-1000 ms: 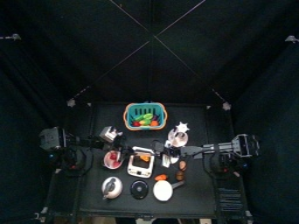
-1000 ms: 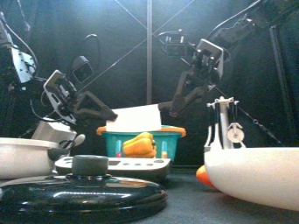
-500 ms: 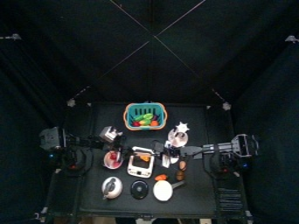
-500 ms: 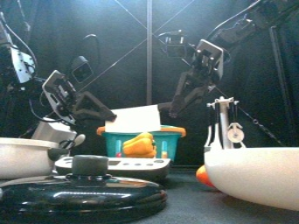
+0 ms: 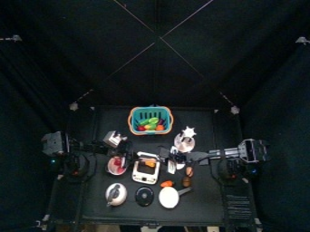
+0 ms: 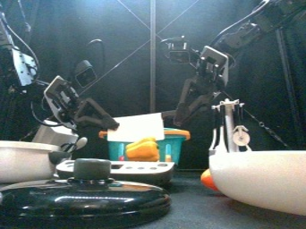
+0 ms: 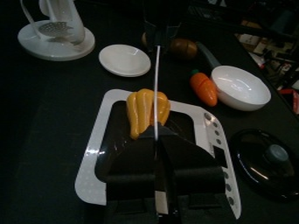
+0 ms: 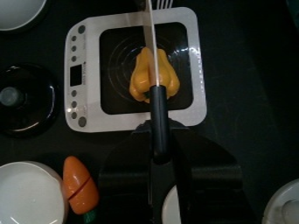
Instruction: Cut squash
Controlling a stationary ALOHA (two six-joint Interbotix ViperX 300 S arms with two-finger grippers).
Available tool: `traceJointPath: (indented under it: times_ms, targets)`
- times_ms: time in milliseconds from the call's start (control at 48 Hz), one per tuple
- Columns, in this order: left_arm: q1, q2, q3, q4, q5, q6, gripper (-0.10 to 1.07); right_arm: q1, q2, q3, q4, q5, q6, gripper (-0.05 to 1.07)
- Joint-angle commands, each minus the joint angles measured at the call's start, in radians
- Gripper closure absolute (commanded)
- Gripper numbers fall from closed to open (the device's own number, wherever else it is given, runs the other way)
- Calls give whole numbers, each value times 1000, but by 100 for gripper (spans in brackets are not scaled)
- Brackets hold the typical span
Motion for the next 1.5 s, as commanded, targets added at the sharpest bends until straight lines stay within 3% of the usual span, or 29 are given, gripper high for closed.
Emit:
traceJointPath:
  times_ms: [0, 1479]
  targets:
    - [5, 6, 2, -3, 20, -3, 66, 6, -6, -9, 3, 0, -2, 67]
    - [5, 32, -2, 2, 35, -3, 66, -2, 81, -15, 21, -26, 2, 67]
